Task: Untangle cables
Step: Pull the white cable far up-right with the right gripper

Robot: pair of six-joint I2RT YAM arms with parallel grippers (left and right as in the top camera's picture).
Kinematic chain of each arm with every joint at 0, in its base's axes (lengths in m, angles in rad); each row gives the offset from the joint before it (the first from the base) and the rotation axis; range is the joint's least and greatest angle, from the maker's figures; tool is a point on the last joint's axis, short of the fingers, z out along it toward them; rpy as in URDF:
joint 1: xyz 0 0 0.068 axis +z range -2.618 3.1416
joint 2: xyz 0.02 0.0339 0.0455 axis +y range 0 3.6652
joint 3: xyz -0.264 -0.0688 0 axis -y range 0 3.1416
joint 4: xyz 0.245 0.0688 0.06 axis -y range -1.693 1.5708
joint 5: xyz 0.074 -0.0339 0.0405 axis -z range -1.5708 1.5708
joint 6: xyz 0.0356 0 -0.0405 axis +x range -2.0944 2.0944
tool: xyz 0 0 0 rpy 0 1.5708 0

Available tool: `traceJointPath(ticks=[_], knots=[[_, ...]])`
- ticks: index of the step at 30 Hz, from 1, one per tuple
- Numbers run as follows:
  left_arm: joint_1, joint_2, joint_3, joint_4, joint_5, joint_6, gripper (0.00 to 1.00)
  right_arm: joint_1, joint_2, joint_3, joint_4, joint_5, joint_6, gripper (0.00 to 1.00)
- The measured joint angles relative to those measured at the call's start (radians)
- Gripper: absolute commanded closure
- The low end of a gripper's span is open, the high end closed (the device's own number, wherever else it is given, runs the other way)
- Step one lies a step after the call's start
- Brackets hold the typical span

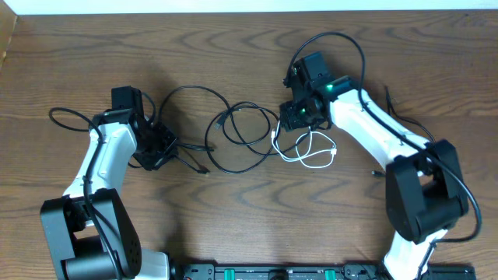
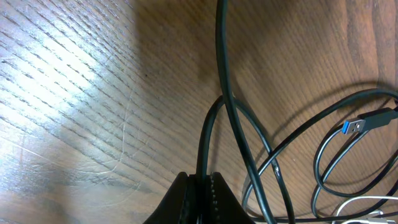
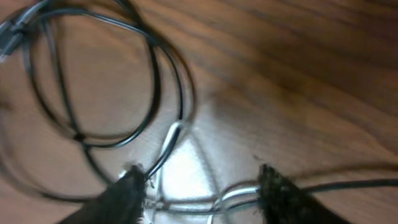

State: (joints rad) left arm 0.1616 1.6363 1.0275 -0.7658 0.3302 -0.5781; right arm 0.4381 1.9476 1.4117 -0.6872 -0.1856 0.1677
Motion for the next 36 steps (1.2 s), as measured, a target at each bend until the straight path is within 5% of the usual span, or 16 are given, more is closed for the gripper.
traceJointPath(ticks=[1,2,12,25,36], knots=[[0.0,0.0,0.0,0.0,0.0,0.0,0.92,0.0,0.008,0.0,0.001,0.005,-0.005,0.98],[0.0,0.0,0.0,0.0,0.0,0.0,0.92,0.0,0.011,-0.002,0.0,0.01,-0.003,0.99],[0.0,0.0,0.0,0.0,0.0,0.0,0.92,-0.008,-0.04,0.019,0.011,0.011,-0.005,0.99],[0.0,0.0,0.0,0.0,0.0,0.0,0.92,-0.022,-0.589,0.147,0.176,-0.005,-0.161,0.99],[0.0,0.0,0.0,0.005,0.0,0.0,0.91,-0.031,-0.838,0.147,0.238,0.212,-0.232,0.99]])
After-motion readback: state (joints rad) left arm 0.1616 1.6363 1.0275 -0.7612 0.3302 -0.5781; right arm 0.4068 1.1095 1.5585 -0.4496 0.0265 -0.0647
